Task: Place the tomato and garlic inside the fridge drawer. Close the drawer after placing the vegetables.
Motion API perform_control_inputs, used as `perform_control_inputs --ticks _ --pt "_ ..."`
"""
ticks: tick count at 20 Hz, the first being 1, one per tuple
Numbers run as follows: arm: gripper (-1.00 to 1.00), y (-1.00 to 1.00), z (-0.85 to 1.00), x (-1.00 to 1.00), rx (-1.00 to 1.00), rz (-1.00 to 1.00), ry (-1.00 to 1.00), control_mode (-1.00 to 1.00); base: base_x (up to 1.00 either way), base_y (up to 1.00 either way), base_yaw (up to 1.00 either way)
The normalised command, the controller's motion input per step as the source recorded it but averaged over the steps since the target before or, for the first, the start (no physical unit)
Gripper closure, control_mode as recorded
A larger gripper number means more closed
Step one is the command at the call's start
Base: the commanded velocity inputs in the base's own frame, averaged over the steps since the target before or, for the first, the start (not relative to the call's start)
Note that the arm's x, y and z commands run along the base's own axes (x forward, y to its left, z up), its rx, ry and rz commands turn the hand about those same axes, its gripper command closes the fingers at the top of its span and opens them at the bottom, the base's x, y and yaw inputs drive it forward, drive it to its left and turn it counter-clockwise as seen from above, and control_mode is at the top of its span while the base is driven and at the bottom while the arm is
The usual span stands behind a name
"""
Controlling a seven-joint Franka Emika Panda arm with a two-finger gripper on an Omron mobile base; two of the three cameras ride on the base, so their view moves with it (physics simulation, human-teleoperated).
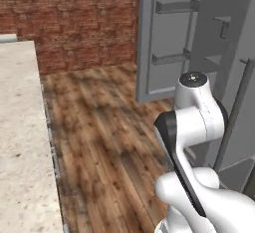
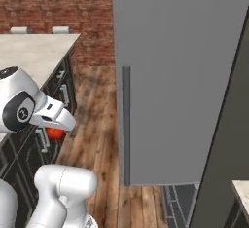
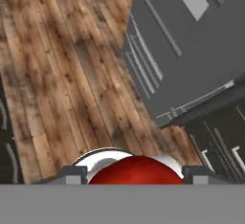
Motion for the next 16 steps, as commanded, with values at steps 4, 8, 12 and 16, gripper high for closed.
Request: perform_control_inputs --ticks 4,8,12,16 --pt "1.00 0.00 0.00 0.00 0.00 0.00 0.00 1.00 0.92 0.15 0.02" --pt "1.00 0.00 0.00 0.00 0.00 0.00 0.00 1.00 0.67 0.13 -0.28" --pt "1.00 0.00 0.00 0.00 0.00 0.00 0.00 1.00 0.50 0.10 -0.56" --pt "1.00 0.00 0.00 0.00 0.00 0.00 0.00 1.00 0.44 0.14 -0.65"
